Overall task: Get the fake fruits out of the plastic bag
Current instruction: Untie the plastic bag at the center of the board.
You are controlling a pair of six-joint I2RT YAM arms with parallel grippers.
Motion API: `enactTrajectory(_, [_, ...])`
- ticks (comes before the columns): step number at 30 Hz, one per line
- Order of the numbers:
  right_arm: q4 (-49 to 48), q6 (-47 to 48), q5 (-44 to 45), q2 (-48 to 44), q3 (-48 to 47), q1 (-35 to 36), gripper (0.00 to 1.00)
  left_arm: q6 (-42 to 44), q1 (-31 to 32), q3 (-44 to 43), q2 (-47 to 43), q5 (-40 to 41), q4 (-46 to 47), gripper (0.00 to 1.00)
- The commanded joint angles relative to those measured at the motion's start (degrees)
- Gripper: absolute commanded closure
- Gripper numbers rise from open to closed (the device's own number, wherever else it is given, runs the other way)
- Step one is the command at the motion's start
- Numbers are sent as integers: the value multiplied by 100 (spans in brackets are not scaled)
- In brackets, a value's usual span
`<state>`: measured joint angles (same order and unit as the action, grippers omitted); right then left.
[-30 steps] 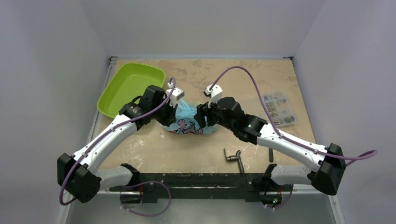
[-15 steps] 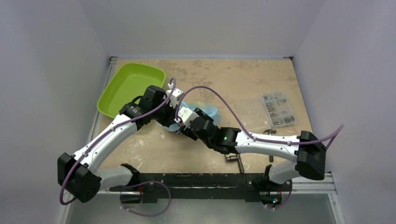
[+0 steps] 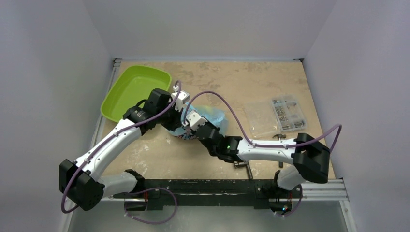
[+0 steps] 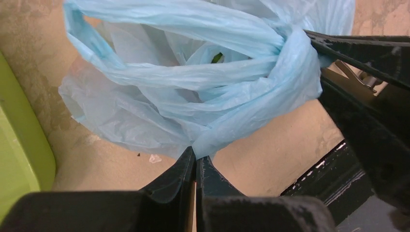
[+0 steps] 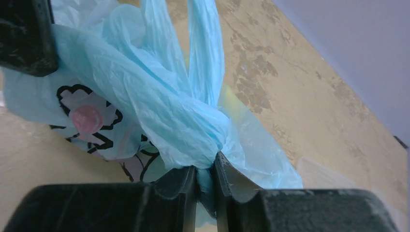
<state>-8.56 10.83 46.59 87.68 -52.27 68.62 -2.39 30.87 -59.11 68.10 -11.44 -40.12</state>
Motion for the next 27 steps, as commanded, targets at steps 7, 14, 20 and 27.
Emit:
enactTrajectory(7, [-1435,-2112,-4700,-1962,1120,-1464,93,20,-14,65,-601,459,279,100])
enactTrajectory(14, [-1126,-2041,-5082,-1722,924,-1481,94,182,-11,185,-1110,-194,750,50])
enactTrajectory(20, [-932,-1999,-5107,-1671,765,-1477,94,180,-10,-1013,-495,-460,41,37])
enactTrajectory(27, [-911,-2018,-5016,-1740,747,-1483,95,391,-2,-933,131,-1184,354,41])
